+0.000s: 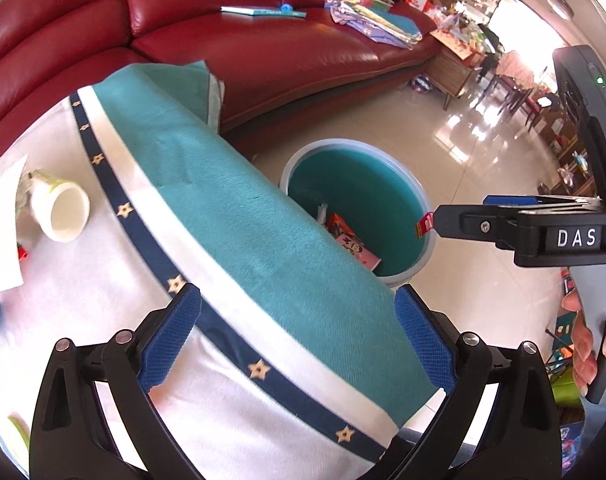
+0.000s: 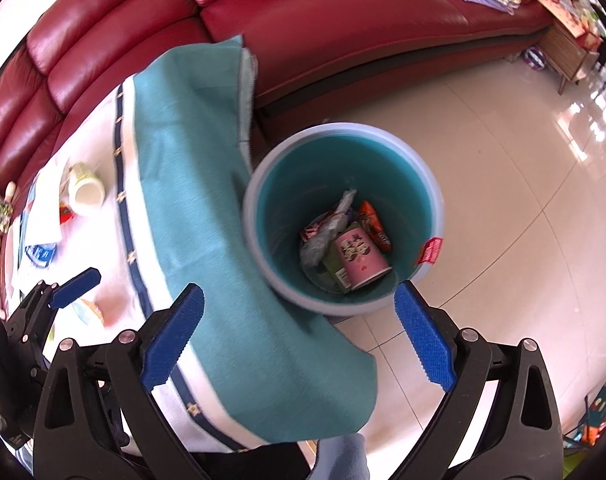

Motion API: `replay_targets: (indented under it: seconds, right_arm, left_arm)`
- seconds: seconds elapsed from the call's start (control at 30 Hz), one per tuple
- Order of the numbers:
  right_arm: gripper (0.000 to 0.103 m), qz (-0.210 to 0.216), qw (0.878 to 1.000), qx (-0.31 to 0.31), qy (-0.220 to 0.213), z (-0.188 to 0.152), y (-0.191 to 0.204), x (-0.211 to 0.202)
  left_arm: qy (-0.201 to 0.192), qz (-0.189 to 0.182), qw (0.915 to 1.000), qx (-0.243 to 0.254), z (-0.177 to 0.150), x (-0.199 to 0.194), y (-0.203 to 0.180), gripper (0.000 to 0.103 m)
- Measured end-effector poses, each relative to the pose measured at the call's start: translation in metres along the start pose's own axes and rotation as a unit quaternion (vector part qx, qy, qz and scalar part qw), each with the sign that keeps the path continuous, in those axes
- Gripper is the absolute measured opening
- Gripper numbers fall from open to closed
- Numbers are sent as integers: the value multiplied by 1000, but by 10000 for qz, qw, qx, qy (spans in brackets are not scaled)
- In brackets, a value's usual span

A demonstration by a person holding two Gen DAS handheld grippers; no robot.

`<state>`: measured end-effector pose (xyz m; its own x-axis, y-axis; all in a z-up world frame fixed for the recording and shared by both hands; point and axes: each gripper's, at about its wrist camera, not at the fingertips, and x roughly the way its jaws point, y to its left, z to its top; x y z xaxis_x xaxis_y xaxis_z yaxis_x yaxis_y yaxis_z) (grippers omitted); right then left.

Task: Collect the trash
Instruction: 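Move both tools back over the table, then grasp the green lid with the left tool while the right grasps the clear red-rimmed lid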

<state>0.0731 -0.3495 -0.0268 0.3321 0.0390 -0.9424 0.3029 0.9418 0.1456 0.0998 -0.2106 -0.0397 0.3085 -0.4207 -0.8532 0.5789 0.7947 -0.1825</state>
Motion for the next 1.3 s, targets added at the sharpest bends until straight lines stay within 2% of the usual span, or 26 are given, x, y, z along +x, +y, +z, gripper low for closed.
replay_targets:
  seconds: [0.23,0.47,0.93,1.1,1.3]
  right_arm:
    - [92,161,9990,-407,78,-20,48,-2]
    - [92,344,9951,-915,147,-35,108,11]
    - [92,506,9783,-1904,641,-63,228,65]
    - [92,372,9701,-2311,642,-71,263,80]
    - [92,-53,9604,-2763,355,-76,288,90]
  left_arm:
    - [-111,231,9994,-253,-35,-34,28,98]
    - [-162,487,9961,-723,-76,-63,79,99]
    - [-173,1062,9781,-1782,-158,-101,191,99]
    - [-155,1174,9711,-2074,-183,-111,218,99]
    - [-173,1245,9647,-2316,-204,-118,242,99]
